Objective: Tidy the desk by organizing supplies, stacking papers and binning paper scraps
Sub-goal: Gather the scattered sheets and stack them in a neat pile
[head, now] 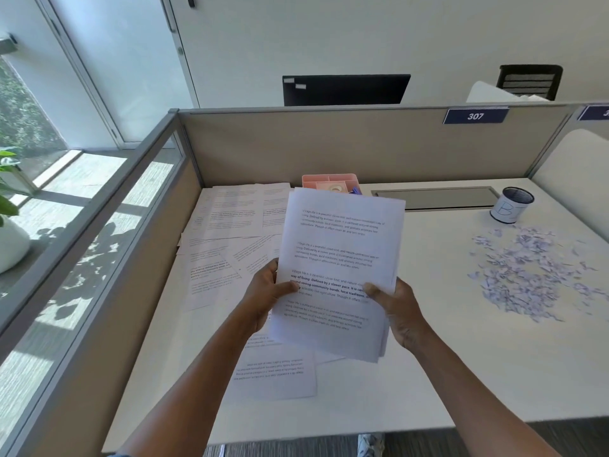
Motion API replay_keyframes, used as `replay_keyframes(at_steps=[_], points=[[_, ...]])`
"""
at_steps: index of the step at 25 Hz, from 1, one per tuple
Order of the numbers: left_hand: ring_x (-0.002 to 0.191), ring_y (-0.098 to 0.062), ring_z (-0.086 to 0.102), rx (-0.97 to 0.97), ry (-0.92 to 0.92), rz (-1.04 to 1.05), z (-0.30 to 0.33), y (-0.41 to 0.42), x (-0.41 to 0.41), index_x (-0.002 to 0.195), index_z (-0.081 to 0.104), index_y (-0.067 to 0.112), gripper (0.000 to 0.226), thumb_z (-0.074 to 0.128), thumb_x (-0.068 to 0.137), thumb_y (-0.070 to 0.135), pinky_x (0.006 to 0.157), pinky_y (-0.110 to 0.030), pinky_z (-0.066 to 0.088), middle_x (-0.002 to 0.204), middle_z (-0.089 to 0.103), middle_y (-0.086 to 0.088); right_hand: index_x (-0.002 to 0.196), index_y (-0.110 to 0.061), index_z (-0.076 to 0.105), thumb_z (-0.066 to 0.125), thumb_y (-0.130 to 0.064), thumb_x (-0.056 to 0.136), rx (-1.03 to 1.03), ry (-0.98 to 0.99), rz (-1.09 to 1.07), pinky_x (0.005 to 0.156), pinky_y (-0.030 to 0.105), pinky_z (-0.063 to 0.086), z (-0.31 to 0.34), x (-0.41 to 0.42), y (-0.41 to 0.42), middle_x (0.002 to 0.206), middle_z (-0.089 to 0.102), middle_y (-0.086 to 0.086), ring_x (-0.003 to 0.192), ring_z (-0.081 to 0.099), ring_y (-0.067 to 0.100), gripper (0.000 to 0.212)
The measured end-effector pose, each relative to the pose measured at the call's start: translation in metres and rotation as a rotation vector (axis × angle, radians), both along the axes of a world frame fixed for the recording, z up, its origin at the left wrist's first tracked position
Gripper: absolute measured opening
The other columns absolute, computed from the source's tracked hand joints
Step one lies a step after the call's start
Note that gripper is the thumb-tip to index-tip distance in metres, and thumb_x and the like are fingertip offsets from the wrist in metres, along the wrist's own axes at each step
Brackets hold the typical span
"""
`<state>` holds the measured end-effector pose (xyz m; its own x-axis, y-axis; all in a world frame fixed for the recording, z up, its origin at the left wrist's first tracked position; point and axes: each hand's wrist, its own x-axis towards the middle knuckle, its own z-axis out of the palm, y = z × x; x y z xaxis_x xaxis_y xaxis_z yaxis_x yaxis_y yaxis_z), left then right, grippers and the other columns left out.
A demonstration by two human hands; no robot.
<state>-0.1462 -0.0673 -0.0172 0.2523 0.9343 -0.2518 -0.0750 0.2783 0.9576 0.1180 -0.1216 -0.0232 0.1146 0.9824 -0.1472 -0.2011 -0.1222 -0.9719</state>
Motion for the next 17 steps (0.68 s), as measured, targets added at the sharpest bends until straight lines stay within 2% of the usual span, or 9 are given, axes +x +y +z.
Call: replay_keyframes(at_steps=[2, 5, 9, 12, 14, 16, 17], points=[[0.107, -0.039, 0.069, 0.023, -0.058, -0.035, 0.003, 0.001, 0.005, 0.124, 0.063, 0.010, 0.054, 0.078, 0.073, 0.007, 0.093, -0.055, 0.056, 0.118, 0.073, -0.014, 0.114, -0.012, 0.069, 0.077, -0.025, 0.074, 0.033, -0.032, -0.022, 0.087, 0.045, 0.058, 0.002, 0.005, 0.001, 0.110, 0.074, 0.009, 0.103, 0.070, 0.034, 0.043], [0.109, -0.037, 0.069, 0.032, -0.076, -0.099, 0.006, 0.005, 0.014, 0.125, 0.065, 0.007, 0.052, 0.081, 0.075, 0.014, 0.093, -0.053, 0.057, 0.121, 0.072, -0.015, 0.112, -0.015, 0.070, 0.076, -0.026, 0.076, 0.074, -0.054, -0.038, 0.085, 0.045, 0.058, 0.001, 0.012, -0.002, 0.109, 0.074, 0.008, 0.100, 0.071, 0.031, 0.038], [0.105, -0.034, 0.071, 0.027, -0.006, -0.102, 0.003, 0.005, 0.038, 0.120, 0.069, 0.005, 0.054, 0.085, 0.072, 0.024, 0.093, -0.053, 0.057, 0.114, 0.075, -0.014, 0.103, -0.023, 0.073, 0.077, -0.029, 0.076, 0.081, -0.145, -0.076, 0.080, 0.039, 0.059, -0.006, 0.020, -0.005, 0.103, 0.076, 0.002, 0.094, 0.072, 0.022, 0.028], [0.099, -0.034, 0.073, 0.087, 0.034, -0.005, -0.005, 0.003, 0.059, 0.113, 0.072, 0.006, 0.035, 0.082, 0.083, 0.019, 0.089, -0.052, 0.059, 0.108, 0.076, -0.013, 0.091, -0.032, 0.075, 0.078, -0.023, 0.081, 0.082, -0.253, -0.162, 0.074, 0.029, 0.055, -0.016, 0.025, -0.006, 0.094, 0.077, -0.010, 0.087, 0.072, 0.008, 0.014], [0.097, -0.028, 0.073, 0.165, 0.071, 0.029, -0.012, 0.002, 0.069, 0.107, 0.075, 0.016, 0.018, 0.076, 0.089, 0.014, 0.082, -0.040, 0.062, 0.103, 0.078, -0.004, 0.090, -0.031, 0.072, 0.077, -0.023, 0.081, 0.098, -0.328, -0.238, 0.074, 0.023, 0.053, -0.025, 0.027, -0.007, 0.091, 0.076, -0.015, 0.087, 0.070, 0.002, 0.014], [0.095, -0.017, 0.072, 0.217, 0.158, 0.006, -0.016, 0.000, 0.075, 0.102, 0.071, 0.031, 0.020, 0.076, 0.089, 0.016, 0.077, -0.027, 0.060, 0.101, 0.077, 0.007, 0.096, -0.031, 0.069, 0.077, -0.020, 0.083, 0.098, -0.399, -0.267, 0.076, 0.021, 0.053, -0.033, 0.030, -0.009, 0.091, 0.074, -0.016, 0.088, 0.068, -0.003, 0.018], [0.098, -0.014, 0.070, 0.229, 0.199, -0.026, -0.020, -0.001, 0.077, 0.104, 0.070, 0.034, 0.023, 0.076, 0.089, 0.017, 0.079, -0.027, 0.060, 0.104, 0.075, 0.008, 0.097, -0.032, 0.068, 0.076, -0.017, 0.084, 0.085, -0.431, -0.269, 0.076, 0.021, 0.052, -0.038, 0.031, -0.010, 0.091, 0.073, -0.017, 0.087, 0.067, -0.005, 0.021]])
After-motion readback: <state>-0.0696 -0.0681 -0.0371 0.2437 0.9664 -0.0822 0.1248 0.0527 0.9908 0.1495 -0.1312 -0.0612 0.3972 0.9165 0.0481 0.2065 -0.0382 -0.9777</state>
